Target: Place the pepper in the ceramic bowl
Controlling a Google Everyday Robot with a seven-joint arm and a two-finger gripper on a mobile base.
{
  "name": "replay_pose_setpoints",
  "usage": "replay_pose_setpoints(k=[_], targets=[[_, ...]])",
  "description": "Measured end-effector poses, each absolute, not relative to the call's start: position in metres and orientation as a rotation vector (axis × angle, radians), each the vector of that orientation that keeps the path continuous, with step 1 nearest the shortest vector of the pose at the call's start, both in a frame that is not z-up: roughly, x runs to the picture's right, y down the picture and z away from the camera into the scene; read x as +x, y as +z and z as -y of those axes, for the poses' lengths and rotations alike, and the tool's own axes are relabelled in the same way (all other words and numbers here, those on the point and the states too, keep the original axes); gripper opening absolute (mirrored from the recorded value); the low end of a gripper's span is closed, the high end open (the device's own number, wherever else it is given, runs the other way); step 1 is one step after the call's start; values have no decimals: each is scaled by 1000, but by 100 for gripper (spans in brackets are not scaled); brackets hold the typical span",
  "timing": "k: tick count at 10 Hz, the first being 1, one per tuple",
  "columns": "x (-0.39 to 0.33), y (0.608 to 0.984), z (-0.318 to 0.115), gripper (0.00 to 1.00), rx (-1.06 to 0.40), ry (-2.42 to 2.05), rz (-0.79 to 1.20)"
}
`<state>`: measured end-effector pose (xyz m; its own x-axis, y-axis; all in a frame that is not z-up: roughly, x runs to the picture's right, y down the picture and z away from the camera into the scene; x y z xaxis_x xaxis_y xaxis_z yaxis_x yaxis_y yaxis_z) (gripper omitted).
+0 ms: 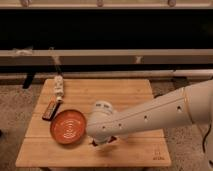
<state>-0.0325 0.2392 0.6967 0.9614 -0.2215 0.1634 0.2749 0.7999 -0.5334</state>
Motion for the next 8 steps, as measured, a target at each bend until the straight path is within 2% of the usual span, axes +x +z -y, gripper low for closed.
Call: replay_pose_setpoints(k=[2, 5, 7, 8], targets=[[-59, 682, -202, 0, -541, -300, 95], [-103, 691, -167, 2, -503, -353, 120], [-127, 701, -148, 16, -487, -375, 139], [-145, 707, -138, 28, -477, -395, 158]])
